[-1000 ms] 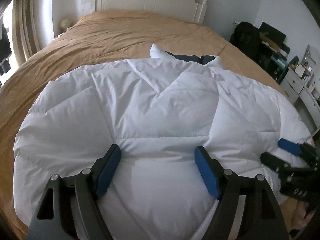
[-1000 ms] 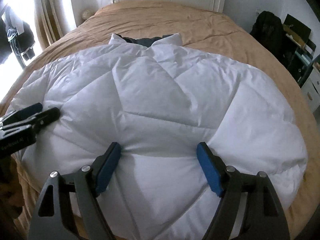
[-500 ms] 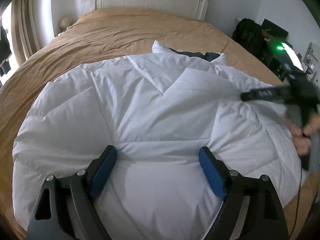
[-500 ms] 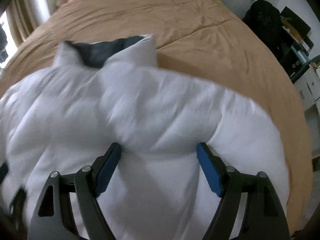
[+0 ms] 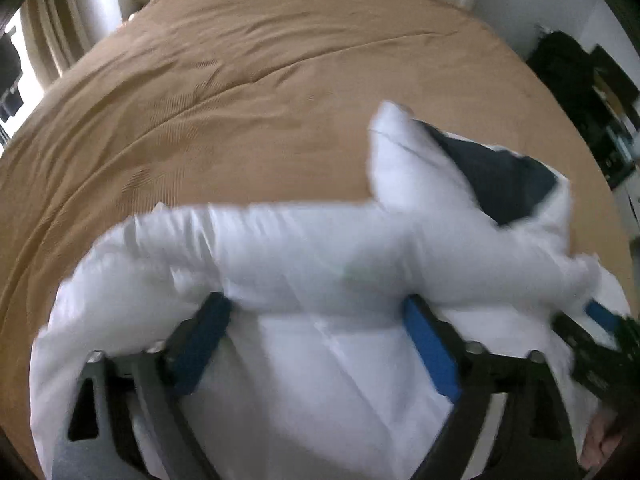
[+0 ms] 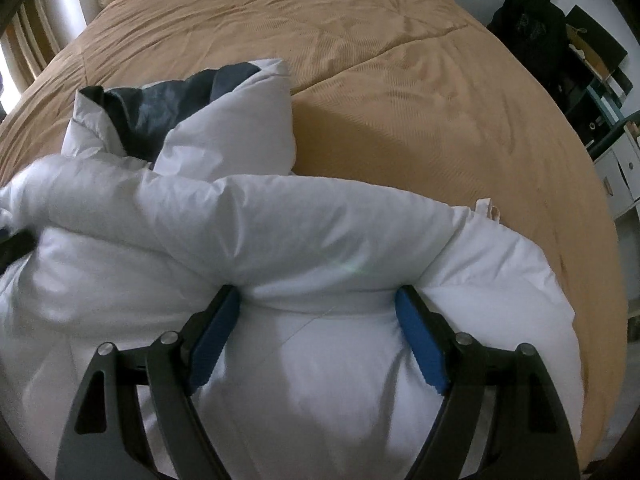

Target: Fold large clothes

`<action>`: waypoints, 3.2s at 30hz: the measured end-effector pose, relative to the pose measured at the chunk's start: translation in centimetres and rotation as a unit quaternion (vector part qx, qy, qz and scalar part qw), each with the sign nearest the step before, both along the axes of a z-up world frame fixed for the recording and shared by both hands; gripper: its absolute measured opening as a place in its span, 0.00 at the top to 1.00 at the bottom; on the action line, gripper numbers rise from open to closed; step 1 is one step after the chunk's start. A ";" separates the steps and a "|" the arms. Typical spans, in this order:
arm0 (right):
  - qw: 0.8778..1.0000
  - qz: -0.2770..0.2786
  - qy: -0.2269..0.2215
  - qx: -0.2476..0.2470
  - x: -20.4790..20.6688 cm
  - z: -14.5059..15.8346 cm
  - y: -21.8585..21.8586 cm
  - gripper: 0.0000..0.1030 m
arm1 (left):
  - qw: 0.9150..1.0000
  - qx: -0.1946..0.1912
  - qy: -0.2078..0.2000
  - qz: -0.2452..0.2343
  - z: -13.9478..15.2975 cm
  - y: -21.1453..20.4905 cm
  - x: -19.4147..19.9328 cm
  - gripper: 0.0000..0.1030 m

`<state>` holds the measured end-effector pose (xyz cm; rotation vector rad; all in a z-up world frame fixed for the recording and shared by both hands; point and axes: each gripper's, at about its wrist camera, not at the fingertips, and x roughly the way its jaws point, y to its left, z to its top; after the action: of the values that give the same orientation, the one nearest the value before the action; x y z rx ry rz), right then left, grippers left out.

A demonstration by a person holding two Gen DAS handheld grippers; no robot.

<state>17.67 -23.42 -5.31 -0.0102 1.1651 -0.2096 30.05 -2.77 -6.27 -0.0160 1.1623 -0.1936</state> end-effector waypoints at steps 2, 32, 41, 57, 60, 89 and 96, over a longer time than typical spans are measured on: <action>1.000 -0.012 -0.002 0.000 0.2 0.2 -1.0 0.22 | 1.000 0.022 -0.009 0.013 -0.5 1.1 1.0 0.04; 0.987 0.064 -0.112 0.098 -14.8 4.6 8.3 0.43 | 0.919 -0.346 -0.011 0.189 1.2 20.2 -23.5 0.18; 0.987 0.090 -0.102 0.089 -14.3 -0.4 8.7 0.38 | 0.901 -0.379 0.039 0.208 -2.9 18.4 -24.1 0.11; 0.989 0.082 -0.090 0.081 -13.9 -0.4 8.9 0.37 | 0.909 -0.356 0.012 0.217 -4.7 13.7 -16.8 0.18; 0.991 0.074 -0.076 0.079 -14.1 0.5 9.1 0.38 | 0.905 -0.368 0.013 0.213 -4.7 13.9 -16.9 0.30; 0.993 -0.006 0.090 0.070 9.0 -2.3 8.2 0.81 | 0.925 -0.345 0.019 0.158 -3.0 16.3 -13.7 0.37; 0.996 0.017 0.070 0.056 7.5 0.0 8.8 0.81 | 0.920 -0.354 0.027 0.166 -3.6 17.9 -14.3 0.37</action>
<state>25.15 -14.58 -5.27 0.0547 1.3151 -0.1137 15.72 15.08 -9.91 -0.8579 1.0724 -0.3037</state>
